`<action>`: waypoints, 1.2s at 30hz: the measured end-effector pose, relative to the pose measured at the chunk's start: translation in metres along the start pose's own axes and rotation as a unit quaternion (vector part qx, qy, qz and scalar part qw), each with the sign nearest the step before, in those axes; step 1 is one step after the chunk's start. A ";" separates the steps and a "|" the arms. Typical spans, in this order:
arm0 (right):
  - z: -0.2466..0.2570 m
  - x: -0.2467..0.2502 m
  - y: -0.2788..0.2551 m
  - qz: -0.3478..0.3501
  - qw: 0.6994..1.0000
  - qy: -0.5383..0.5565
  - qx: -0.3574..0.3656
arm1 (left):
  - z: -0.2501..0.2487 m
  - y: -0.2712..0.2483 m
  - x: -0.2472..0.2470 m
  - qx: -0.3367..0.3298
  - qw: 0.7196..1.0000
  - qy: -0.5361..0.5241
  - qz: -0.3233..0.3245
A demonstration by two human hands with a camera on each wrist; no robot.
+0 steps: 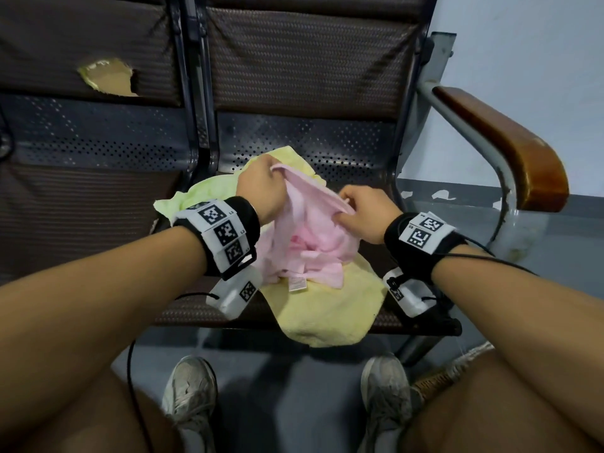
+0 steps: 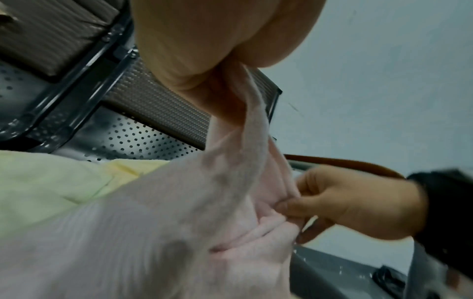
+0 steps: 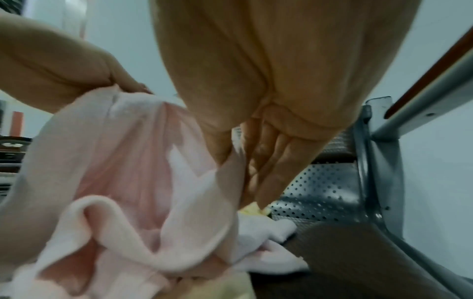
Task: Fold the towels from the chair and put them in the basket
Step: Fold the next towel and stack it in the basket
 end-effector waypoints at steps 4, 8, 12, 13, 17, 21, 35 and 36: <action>-0.032 -0.002 -0.002 -0.006 0.996 -0.012 -0.086 | 0.003 0.009 0.013 0.033 0.991 -0.114 -0.066; -0.027 0.013 0.002 -0.123 0.974 0.160 -0.099 | 0.012 0.010 0.014 0.065 0.988 -0.136 -0.038; -0.004 0.029 0.001 -0.184 0.948 0.250 -0.071 | 0.016 0.009 0.015 0.062 0.997 -0.015 -0.035; 0.002 0.031 0.000 -0.189 0.951 0.241 -0.045 | 0.015 0.011 0.016 0.063 0.997 -0.016 -0.039; 0.022 0.029 -0.009 -0.126 0.973 0.178 0.077 | 0.011 0.017 0.020 0.112 0.979 -0.159 -0.065; 0.038 0.023 -0.015 -0.070 0.981 0.093 0.155 | 0.008 0.023 0.023 0.124 0.957 -0.255 -0.064; 0.028 0.002 0.005 -0.042 0.997 0.062 -0.010 | -0.008 0.016 0.024 0.099 0.927 -0.359 -0.041; 0.032 0.005 0.007 -0.060 0.992 0.110 -0.015 | -0.010 0.015 0.023 0.101 0.922 -0.372 -0.036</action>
Point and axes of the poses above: each hand's wrist, its own y-axis towards the middle knuckle, its own x-axis out of the back of the hand, z = x × y, the point moved 5 cm from there along y, towards the middle knuckle, and after that the axes turned 13 degrees about -y, right-handed, at the moved point
